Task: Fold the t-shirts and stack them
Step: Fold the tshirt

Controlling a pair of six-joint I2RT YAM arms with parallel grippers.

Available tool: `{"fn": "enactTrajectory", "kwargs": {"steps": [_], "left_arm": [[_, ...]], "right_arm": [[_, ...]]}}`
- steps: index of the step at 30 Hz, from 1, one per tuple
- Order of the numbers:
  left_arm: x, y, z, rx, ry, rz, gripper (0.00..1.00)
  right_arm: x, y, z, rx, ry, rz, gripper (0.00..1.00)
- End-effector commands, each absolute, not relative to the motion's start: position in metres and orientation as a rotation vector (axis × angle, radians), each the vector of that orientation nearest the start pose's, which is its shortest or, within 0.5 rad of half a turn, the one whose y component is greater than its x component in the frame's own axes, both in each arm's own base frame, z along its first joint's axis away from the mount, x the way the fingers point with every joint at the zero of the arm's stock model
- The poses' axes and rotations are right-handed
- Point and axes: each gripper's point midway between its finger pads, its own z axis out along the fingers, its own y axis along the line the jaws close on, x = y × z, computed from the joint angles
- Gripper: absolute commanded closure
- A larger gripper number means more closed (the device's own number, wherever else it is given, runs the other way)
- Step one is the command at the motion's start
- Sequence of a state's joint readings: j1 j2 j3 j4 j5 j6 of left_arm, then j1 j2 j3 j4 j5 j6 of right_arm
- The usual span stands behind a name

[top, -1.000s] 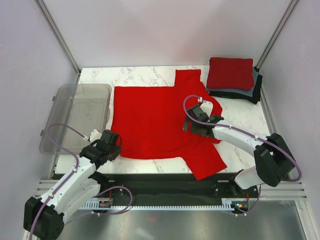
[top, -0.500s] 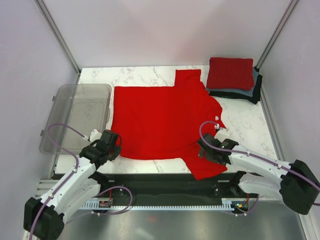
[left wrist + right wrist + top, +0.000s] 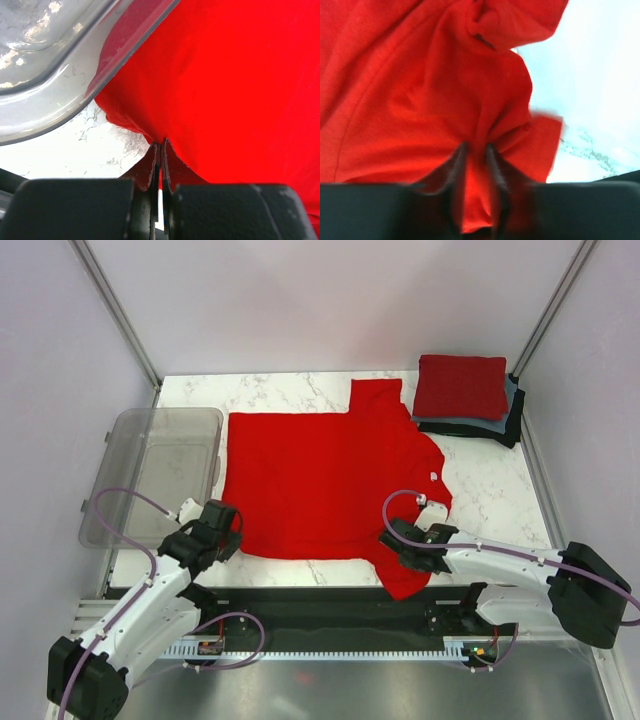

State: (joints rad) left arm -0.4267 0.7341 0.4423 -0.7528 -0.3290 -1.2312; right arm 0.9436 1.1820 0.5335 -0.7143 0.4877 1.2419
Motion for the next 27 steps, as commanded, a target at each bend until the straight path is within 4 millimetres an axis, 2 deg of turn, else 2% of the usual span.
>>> {"fn": "enactTrajectory", "kwargs": {"steps": [1,3,4,7,11,18,22,23,25,26,27], "left_arm": [[0.188,-0.061,0.061,-1.052,2.284,-0.225,0.98],[0.187,-0.064,0.062,-1.047,2.293,-0.247,0.98],[0.187,-0.066,0.064,-1.039,2.296,-0.261,0.98],[0.183,-0.073,0.07,-1.002,2.321,-0.315,0.98],[0.177,-0.078,0.08,-0.963,2.344,-0.365,0.98],[0.165,-0.094,0.093,-0.857,2.411,-0.478,0.98],[0.173,-0.095,0.104,-0.788,2.424,-0.458,0.98],[0.178,-0.096,0.113,-0.771,2.412,-0.455,0.98],[0.187,-0.096,0.123,-0.723,2.421,-0.417,0.98],[0.189,-0.096,0.126,-0.712,2.424,-0.403,0.98],[0.193,-0.094,0.127,-0.704,2.428,-0.374,0.98]], "right_arm": [[0.141,0.118,0.005,0.477,2.595,-0.096,0.8],[0.139,0.12,0.008,0.495,2.6,-0.056,0.97],[0.138,0.12,0.009,0.505,2.598,-0.045,1.0],[0.134,0.121,0.027,0.535,2.583,0.037,1.0],[0.133,0.127,0.062,0.572,2.531,0.192,1.0],[0.131,0.13,0.098,0.597,2.498,0.301,1.0],[0.144,0.133,0.121,0.598,2.419,0.339,1.0],[0.15,0.136,0.134,0.593,2.392,0.355,1.0],[0.161,0.137,0.144,0.542,2.364,0.296,1.0],[0.169,0.142,0.162,0.537,2.331,0.315,1.0],[0.176,0.141,0.165,0.524,2.316,0.265,1.0]]}}
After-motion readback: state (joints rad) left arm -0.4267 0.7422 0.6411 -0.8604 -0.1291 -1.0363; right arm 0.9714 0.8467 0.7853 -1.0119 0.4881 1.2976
